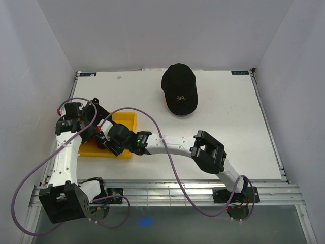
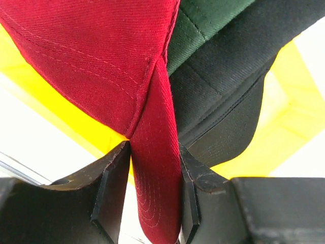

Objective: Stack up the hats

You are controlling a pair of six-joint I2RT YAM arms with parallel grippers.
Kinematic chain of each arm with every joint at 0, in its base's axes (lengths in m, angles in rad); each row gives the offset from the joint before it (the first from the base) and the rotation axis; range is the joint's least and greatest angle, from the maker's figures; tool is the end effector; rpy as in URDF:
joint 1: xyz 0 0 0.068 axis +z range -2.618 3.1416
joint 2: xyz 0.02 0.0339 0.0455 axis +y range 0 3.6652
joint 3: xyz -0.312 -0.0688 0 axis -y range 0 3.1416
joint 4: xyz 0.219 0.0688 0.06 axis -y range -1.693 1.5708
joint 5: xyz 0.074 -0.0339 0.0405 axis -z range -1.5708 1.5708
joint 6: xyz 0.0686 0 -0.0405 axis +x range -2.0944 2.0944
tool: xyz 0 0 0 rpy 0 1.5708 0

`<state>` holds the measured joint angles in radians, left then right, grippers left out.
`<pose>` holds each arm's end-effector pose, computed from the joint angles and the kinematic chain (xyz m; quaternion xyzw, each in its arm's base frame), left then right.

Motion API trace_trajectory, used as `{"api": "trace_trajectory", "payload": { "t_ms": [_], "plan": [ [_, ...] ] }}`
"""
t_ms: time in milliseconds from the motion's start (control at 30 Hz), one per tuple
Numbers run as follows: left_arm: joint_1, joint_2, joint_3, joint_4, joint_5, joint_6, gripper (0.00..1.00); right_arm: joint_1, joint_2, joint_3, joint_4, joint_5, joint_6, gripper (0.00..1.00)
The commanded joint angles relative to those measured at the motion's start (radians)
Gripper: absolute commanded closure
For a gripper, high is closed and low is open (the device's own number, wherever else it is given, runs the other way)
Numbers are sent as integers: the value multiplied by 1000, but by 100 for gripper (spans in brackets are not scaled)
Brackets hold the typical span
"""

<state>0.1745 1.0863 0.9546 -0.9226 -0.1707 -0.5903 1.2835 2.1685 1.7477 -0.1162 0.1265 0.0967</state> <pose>0.1650 0.0409 0.2972 -0.3797 0.8856 0.0281 0.2660 0.1619 0.5174 0.2640 -0.4593 0.7368 0.2716 0.4153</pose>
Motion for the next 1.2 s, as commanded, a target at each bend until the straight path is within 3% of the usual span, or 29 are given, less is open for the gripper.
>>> {"api": "trace_trajectory", "payload": {
  "t_ms": [0,100,133,167,267,633,967,1167],
  "plan": [
    [-4,-49,53,8,16,10,51,8,5,35,98,84,-9,55],
    [-4,-55,50,7,19,12,51,11,-7,16,118,108,-11,60],
    [-4,-58,50,4,17,12,49,11,-10,12,140,116,-12,65],
    [-3,-62,55,4,19,14,47,11,-15,3,144,124,-11,79],
    [-4,-69,65,2,17,20,42,11,-48,-22,150,131,-12,92],
    [-4,-66,257,22,91,72,8,11,-211,-60,118,131,-32,92],
    [-4,-37,397,41,169,106,5,13,-242,29,-46,199,-58,92],
    [-4,7,470,76,318,103,5,-1,-303,99,-143,162,-15,92]
  ]
}}
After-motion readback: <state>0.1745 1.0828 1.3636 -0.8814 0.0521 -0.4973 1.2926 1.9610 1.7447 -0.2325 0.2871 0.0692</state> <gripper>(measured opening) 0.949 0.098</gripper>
